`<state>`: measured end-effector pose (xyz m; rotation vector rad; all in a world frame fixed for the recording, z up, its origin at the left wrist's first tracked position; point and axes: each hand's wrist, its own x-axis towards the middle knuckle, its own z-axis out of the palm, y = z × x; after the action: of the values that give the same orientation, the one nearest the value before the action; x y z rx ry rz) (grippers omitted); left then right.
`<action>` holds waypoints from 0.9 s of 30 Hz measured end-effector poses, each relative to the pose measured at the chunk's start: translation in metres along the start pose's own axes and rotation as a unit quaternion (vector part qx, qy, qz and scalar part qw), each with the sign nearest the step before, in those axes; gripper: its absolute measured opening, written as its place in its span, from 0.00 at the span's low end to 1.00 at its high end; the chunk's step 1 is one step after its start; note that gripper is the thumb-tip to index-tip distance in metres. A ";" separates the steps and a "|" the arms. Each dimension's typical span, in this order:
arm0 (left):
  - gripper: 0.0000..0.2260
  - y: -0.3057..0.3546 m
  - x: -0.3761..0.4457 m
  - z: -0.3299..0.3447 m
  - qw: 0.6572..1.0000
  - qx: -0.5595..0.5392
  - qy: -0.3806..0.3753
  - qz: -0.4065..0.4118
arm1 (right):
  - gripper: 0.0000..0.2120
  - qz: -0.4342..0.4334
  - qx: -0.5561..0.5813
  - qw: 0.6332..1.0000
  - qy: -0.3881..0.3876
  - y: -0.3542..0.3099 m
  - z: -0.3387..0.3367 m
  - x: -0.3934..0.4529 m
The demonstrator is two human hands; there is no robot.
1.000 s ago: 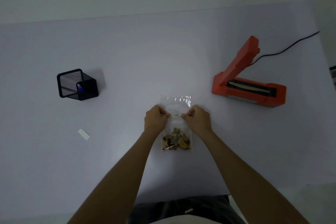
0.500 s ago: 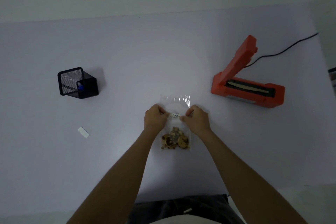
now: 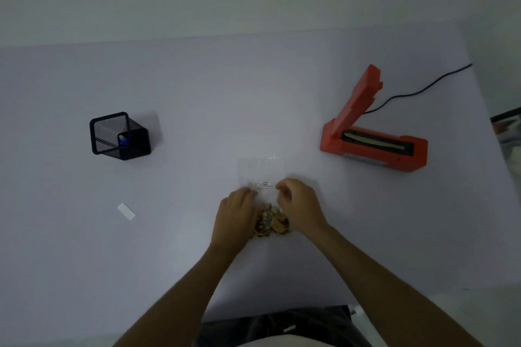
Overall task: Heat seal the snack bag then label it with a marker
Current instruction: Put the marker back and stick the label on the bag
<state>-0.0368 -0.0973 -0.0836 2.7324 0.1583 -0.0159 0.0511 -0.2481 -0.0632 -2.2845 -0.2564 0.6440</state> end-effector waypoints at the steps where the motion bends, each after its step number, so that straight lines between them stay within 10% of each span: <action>1: 0.15 -0.003 -0.010 0.000 0.999 0.025 -0.005 0.039 | 0.11 -0.038 -0.032 0.998 0.030 0.005 0.004 -0.010; 6: 0.24 -0.019 -0.051 0.008 0.979 0.102 -0.085 0.154 | 0.28 -0.172 -0.213 0.962 0.016 0.046 0.026 -0.051; 27: 0.24 -0.111 0.103 -0.018 0.989 0.132 -0.066 -0.009 | 0.36 -0.196 -0.327 0.924 0.012 -0.039 0.046 0.143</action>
<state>0.0531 0.0222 -0.1136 2.9818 0.1527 -0.2376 0.1495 -0.1410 -0.1168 -2.7384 -1.0177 0.3452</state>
